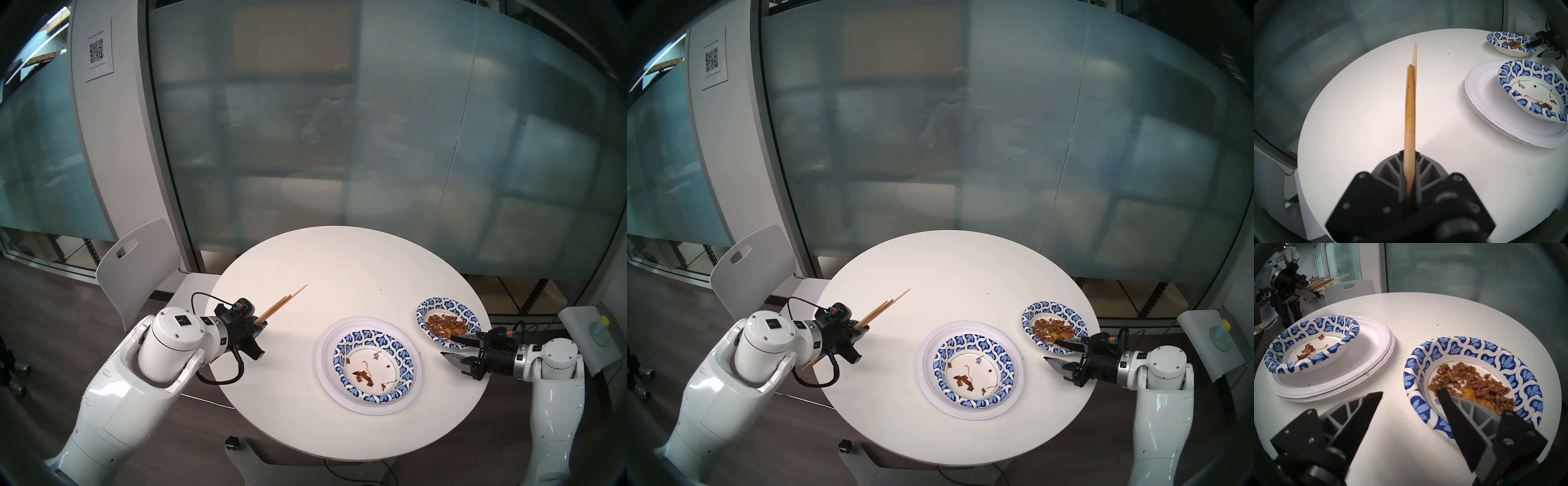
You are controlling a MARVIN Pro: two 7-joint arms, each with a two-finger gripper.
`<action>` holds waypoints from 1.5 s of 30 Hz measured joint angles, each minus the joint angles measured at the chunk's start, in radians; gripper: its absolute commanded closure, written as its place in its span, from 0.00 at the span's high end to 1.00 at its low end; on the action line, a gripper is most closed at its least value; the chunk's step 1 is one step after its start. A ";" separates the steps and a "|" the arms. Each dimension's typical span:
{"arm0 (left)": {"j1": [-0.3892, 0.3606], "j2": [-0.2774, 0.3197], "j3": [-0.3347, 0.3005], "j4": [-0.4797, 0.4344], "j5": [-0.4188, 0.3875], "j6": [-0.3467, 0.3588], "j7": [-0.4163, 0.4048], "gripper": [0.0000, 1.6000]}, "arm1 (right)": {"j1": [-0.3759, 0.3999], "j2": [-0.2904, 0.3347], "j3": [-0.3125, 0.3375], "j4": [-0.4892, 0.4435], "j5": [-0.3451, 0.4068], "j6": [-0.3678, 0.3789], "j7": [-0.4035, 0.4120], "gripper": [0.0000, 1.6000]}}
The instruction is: Stack the plates into one stack
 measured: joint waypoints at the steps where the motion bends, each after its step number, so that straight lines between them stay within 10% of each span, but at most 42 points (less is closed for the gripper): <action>1: 0.000 0.000 0.000 0.001 0.000 0.000 0.000 0.00 | 0.003 0.003 -0.003 0.003 -0.005 -0.001 0.001 0.73; 45: -0.023 0.001 -0.004 0.040 -0.022 -0.007 0.009 0.00 | 0.139 0.113 -0.134 0.064 -0.185 0.012 0.070 0.65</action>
